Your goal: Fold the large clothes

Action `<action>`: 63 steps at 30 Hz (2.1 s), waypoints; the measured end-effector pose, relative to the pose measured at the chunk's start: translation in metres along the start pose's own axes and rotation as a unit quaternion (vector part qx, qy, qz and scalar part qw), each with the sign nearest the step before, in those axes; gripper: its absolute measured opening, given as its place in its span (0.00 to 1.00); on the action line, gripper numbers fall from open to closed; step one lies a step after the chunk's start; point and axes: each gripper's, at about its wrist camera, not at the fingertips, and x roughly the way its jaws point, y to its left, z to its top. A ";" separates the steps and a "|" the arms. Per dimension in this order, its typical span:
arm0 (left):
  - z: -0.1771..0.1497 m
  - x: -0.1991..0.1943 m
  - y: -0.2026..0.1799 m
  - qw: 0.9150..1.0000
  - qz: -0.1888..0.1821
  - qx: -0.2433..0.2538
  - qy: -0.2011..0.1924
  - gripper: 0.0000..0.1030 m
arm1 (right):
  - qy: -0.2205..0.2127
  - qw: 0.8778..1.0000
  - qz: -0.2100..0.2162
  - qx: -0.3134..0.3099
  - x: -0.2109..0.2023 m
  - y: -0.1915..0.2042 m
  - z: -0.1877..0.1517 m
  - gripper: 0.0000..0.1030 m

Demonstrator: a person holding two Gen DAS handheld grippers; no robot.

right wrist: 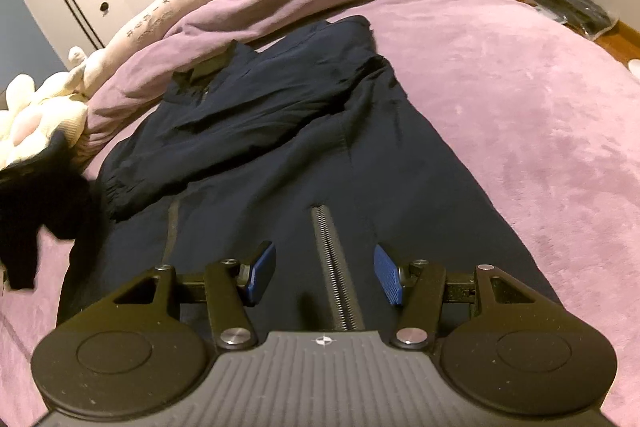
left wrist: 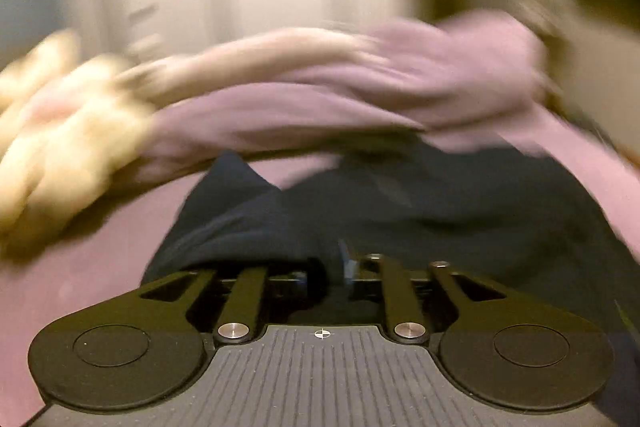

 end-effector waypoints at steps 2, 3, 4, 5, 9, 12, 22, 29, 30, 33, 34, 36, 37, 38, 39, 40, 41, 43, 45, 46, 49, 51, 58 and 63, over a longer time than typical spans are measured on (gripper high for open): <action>-0.008 0.009 -0.051 0.998 -0.028 0.053 0.021 0.57 | 0.000 1.000 0.000 -0.001 -0.001 -0.001 0.001 0.53; -0.016 0.012 -0.069 0.996 -0.038 0.065 0.037 0.63 | 0.000 1.000 0.000 0.000 -0.002 -0.003 0.001 0.53; -0.028 0.013 -0.086 0.995 -0.045 0.072 0.058 0.63 | 0.000 1.000 -0.001 0.001 -0.002 -0.004 0.001 0.53; -0.039 0.014 -0.100 0.993 -0.047 0.073 0.084 0.64 | 0.000 1.000 -0.002 0.001 -0.003 -0.006 0.001 0.53; -0.078 0.003 -0.105 0.989 -0.030 0.028 0.142 0.69 | -0.006 1.000 -0.007 -0.020 -0.004 -0.006 0.000 0.53; -0.109 -0.032 -0.082 0.989 -0.030 -0.020 0.145 0.79 | -0.009 0.998 -0.003 -0.057 0.002 0.010 -0.002 0.53; -0.188 -0.104 0.044 0.936 0.067 -0.303 0.166 0.79 | -0.084 0.905 -0.019 -0.417 0.058 0.161 -0.052 0.54; -0.202 -0.105 0.066 0.917 0.086 -0.354 0.161 0.79 | -0.179 0.729 -0.088 -0.655 0.110 0.229 -0.110 0.56; -0.203 -0.105 0.068 0.915 0.085 -0.360 0.160 0.79 | -0.190 0.706 -0.089 -0.676 0.114 0.233 -0.118 0.55; -0.207 -0.109 0.074 0.913 0.086 -0.367 0.159 0.79 | -0.222 0.666 -0.074 -0.708 0.119 0.248 -0.132 0.45; -0.208 -0.110 0.075 0.913 0.088 -0.366 0.159 0.79 | -0.225 0.664 -0.065 -0.710 0.118 0.252 -0.133 0.38; -0.207 -0.106 0.076 0.912 0.090 -0.368 0.160 0.79 | -0.223 0.672 -0.039 -0.705 0.118 0.261 -0.132 0.08; -0.207 -0.107 0.076 0.911 0.090 -0.369 0.160 0.79 | -0.216 0.689 -0.023 -0.692 0.116 0.265 -0.127 0.06; -0.206 -0.107 0.076 0.911 0.091 -0.369 0.158 0.79 | -0.207 0.720 -0.005 -0.662 0.111 0.269 -0.117 0.05; -0.204 -0.106 0.076 0.912 0.091 -0.368 0.156 0.79 | -0.190 0.766 0.018 -0.613 0.104 0.271 -0.100 0.05; -0.201 -0.106 0.075 0.914 0.089 -0.364 0.153 0.79 | -0.170 0.817 0.042 -0.550 0.097 0.269 -0.076 0.05; -0.199 -0.105 0.073 0.917 0.086 -0.359 0.150 0.79 | -0.146 0.868 0.075 -0.469 0.090 0.263 -0.049 0.05; -0.193 -0.100 0.069 0.923 0.083 -0.345 0.149 0.79 | -0.088 0.956 0.163 -0.229 0.081 0.226 0.015 0.05; -0.187 -0.097 0.065 0.926 0.084 -0.336 0.149 0.79 | -0.061 0.973 0.222 0.008 0.082 0.167 0.060 0.05; -0.185 -0.095 0.063 0.927 0.082 -0.334 0.147 0.79 | -0.062 0.968 0.225 0.089 0.084 0.139 0.073 0.06; -0.179 -0.089 0.056 0.931 0.068 -0.326 0.147 0.79 | -0.048 0.973 0.160 0.161 0.096 0.088 0.093 0.15; -0.172 -0.086 0.051 0.938 0.064 -0.309 0.142 0.79 | -0.028 0.974 0.136 0.182 0.101 0.066 0.094 0.22; -0.132 -0.051 0.048 0.960 0.066 -0.242 0.124 0.79 | -0.017 0.975 0.126 0.181 0.102 0.040 0.084 0.41; -0.104 -0.012 0.040 0.971 0.073 -0.198 0.114 0.80 | -0.020 0.971 0.127 0.202 0.115 0.033 0.083 0.41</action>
